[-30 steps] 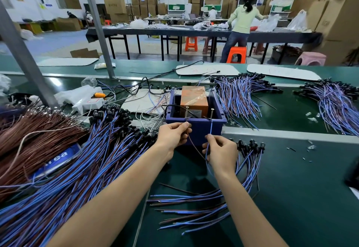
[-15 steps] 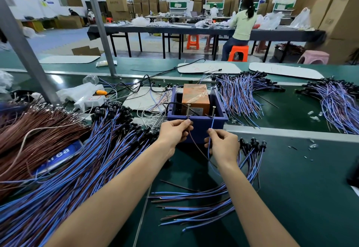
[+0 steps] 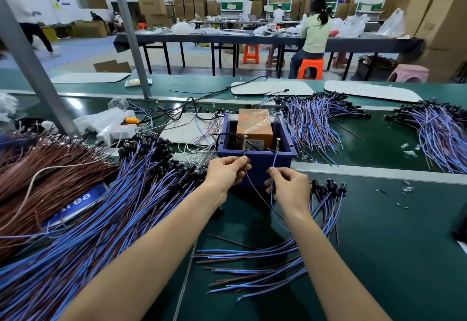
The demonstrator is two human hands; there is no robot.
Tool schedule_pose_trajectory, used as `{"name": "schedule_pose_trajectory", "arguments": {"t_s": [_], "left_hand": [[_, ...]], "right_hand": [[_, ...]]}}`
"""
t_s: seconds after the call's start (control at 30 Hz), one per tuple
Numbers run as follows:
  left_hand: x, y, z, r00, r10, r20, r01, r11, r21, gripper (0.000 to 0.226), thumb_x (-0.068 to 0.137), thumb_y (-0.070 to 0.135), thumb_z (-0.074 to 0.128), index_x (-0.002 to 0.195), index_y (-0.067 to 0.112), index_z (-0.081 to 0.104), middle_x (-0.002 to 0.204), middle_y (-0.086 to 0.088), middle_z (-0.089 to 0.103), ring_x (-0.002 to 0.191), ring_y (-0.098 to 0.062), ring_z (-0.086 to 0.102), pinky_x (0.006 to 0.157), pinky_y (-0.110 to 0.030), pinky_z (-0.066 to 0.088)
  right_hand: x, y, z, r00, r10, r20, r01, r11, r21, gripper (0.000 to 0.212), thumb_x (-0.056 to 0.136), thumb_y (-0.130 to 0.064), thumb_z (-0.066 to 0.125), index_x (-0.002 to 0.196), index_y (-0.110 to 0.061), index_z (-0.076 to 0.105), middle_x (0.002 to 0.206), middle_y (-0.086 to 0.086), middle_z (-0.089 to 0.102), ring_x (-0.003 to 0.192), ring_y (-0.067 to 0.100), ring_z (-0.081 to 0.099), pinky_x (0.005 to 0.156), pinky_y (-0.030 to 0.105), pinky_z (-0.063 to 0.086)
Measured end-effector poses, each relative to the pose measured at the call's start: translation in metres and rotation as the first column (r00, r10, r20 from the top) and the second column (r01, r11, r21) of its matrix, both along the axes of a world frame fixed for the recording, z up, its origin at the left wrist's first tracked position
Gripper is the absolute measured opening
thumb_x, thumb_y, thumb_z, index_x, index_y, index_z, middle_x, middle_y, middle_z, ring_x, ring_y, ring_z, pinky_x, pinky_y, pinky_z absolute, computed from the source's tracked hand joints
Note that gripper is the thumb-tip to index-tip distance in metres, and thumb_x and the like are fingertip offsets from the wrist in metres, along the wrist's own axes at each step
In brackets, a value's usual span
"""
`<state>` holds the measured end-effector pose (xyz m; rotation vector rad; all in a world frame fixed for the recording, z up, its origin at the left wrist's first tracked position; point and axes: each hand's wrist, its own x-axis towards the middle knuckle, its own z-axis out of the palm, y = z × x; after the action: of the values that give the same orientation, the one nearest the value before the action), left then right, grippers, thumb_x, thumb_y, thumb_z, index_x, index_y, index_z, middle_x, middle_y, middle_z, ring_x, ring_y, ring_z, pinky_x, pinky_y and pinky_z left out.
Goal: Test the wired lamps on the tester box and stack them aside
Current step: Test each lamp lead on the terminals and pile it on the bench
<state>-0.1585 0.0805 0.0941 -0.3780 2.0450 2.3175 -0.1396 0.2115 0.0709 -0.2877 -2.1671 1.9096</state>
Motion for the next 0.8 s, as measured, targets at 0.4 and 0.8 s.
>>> {"name": "schedule_pose_trajectory", "arguments": {"t_s": [0.4, 0.8], "left_hand": [[-0.0017, -0.001, -0.0031, 1.0, 0.008, -0.006, -0.008, 1.0, -0.004, 0.009, 0.091, 0.015, 0.063, 0.084, 0.013, 0.068, 0.068, 0.003, 0.068, 0.049, -0.001, 0.053, 0.058, -0.016, 0.048], [-0.0034, -0.0015, -0.0047, 0.975, 0.038, -0.217, -0.097, 0.958, -0.271, 0.02, 0.088, 0.014, 0.066, 0.068, 0.014, 0.069, 0.056, 0.004, 0.065, 0.048, -0.007, 0.051, 0.06, -0.022, 0.048]], "right_hand": [[-0.0012, 0.0006, -0.0011, 0.995, -0.099, -0.034, 0.098, 0.995, -0.028, 0.02, 0.093, -0.019, 0.059, 0.078, -0.013, 0.071, 0.056, 0.002, 0.063, 0.044, 0.009, 0.051, 0.058, 0.024, 0.045], [-0.0049, -0.0002, 0.0007, 0.994, -0.104, -0.043, 0.102, 0.994, -0.047, 0.024, 0.092, -0.019, 0.06, 0.07, -0.023, 0.068, 0.051, -0.001, 0.057, 0.053, 0.015, 0.049, 0.065, 0.036, 0.044]]}}
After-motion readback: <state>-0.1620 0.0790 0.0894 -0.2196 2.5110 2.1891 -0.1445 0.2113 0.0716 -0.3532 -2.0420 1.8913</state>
